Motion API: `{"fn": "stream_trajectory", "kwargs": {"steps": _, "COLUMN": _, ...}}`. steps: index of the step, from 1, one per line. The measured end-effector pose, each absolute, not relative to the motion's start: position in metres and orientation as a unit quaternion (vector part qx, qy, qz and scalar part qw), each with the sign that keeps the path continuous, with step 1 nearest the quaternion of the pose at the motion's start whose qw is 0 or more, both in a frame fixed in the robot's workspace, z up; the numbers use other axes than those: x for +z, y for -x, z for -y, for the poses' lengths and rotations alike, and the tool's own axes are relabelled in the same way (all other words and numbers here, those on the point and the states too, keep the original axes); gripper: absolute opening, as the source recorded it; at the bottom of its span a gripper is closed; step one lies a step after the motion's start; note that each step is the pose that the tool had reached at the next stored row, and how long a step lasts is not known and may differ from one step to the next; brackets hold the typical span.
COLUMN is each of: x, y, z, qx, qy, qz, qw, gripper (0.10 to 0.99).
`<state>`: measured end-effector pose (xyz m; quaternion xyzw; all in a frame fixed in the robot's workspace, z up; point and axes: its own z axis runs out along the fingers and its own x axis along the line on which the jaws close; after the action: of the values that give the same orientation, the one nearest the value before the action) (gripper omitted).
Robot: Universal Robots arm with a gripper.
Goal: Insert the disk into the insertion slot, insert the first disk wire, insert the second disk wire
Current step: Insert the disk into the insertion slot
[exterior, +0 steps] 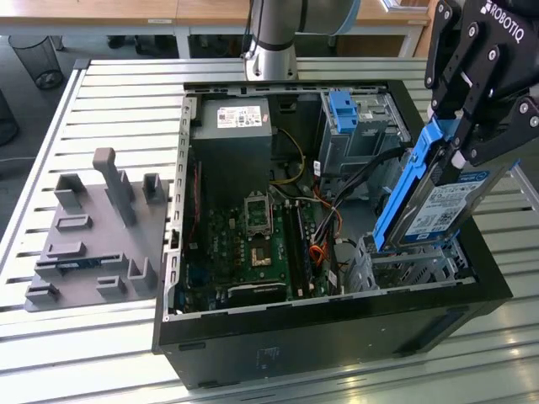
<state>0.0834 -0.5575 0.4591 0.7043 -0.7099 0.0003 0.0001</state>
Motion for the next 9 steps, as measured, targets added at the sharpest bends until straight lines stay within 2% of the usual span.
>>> {"fn": "stream_trajectory", "kwargs": {"steps": 9, "x": 0.4532, "y": -0.0825, "z": 0.5558, "qx": 0.000, "qy": -0.704, "qz": 0.710, "qw": 0.000, "gripper": 0.365}}
